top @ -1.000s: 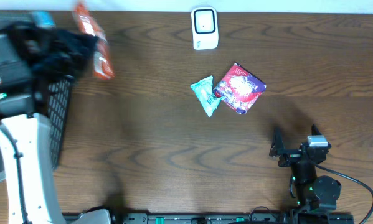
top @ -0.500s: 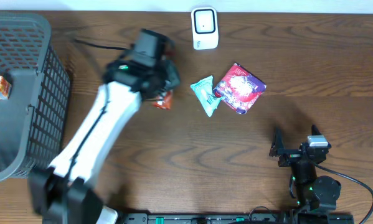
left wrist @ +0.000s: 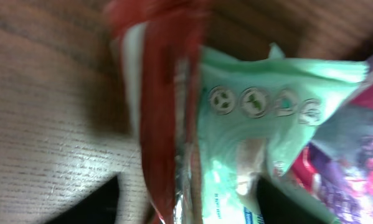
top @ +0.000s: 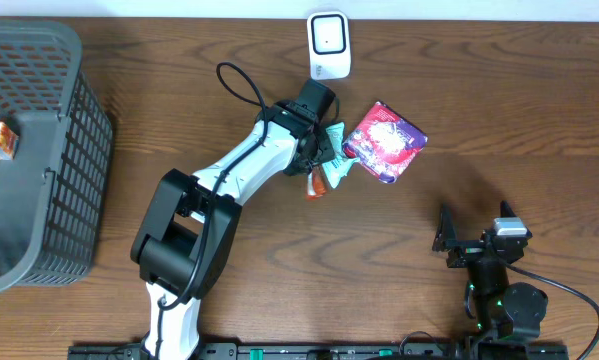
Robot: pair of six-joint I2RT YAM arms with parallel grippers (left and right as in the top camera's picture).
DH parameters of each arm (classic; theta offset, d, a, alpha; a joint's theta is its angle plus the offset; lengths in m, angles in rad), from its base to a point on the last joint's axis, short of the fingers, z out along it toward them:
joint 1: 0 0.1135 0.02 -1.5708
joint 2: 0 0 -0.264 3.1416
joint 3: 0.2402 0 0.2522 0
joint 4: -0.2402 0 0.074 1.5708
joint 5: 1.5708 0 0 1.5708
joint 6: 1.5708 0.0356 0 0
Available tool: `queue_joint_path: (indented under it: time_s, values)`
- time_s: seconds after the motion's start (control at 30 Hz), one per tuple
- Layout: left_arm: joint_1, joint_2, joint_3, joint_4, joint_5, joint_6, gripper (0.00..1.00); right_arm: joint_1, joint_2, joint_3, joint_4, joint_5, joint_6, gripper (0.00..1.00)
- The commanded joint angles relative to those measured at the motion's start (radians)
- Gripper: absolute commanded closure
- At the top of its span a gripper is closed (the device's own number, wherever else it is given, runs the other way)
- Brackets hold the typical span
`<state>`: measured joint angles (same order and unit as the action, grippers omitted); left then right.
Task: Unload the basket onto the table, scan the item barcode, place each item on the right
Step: 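Carry the red-orange packet to the table and drop it beside the green packet, then reach the left gripper into the basket and grasp the small orange box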
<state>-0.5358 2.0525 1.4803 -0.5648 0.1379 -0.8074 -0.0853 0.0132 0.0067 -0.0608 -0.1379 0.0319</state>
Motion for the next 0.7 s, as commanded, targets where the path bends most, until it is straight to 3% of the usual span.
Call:
queue_joint_path:
  time_s: [0.0, 0.03, 0.23, 0.3, 0.43, 0.5, 0.57, 0.67]
  values:
    - [0.017, -0.049, 0.033, 0.005, 0.018, 0.106, 0.07, 0.008, -0.001, -0.001, -0.003, 0.001, -0.018, 0.01]
    - [0.02, -0.066, 0.046, 0.005, 0.029, 0.163, 0.02, 0.008, -0.001, -0.001, -0.003, 0.001, -0.018, 0.01]
    - [0.058, -0.262, 0.131, -0.001, 0.015, 0.433, 0.02, 0.008, -0.001, -0.001, -0.003, 0.001, -0.018, 0.01]
    - [0.086, -0.348, 0.144, 0.003, -0.078, 0.475, 0.02, 0.008, -0.001, -0.001, -0.003, 0.001, -0.018, 0.01]
    - [0.192, -0.514, 0.144, 0.003, -0.433, 0.504, 0.02, 0.008, -0.001, -0.001, -0.003, 0.001, -0.018, 0.01]
    - [0.269, -0.566, 0.144, 0.014, -0.553, 0.504, 0.02, 0.008, -0.001, -0.001, -0.003, 0.001, -0.018, 0.01]
    - [0.447, -0.619, 0.144, 0.034, -0.63, 0.533, 0.02, 0.008, -0.001, -0.001, -0.003, 0.001, -0.018, 0.01]
    - [0.654, -0.62, 0.143, 0.043, -0.629, 0.564, 0.02, 0.008, -0.001, -0.001, -0.003, 0.001, -0.018, 0.01]
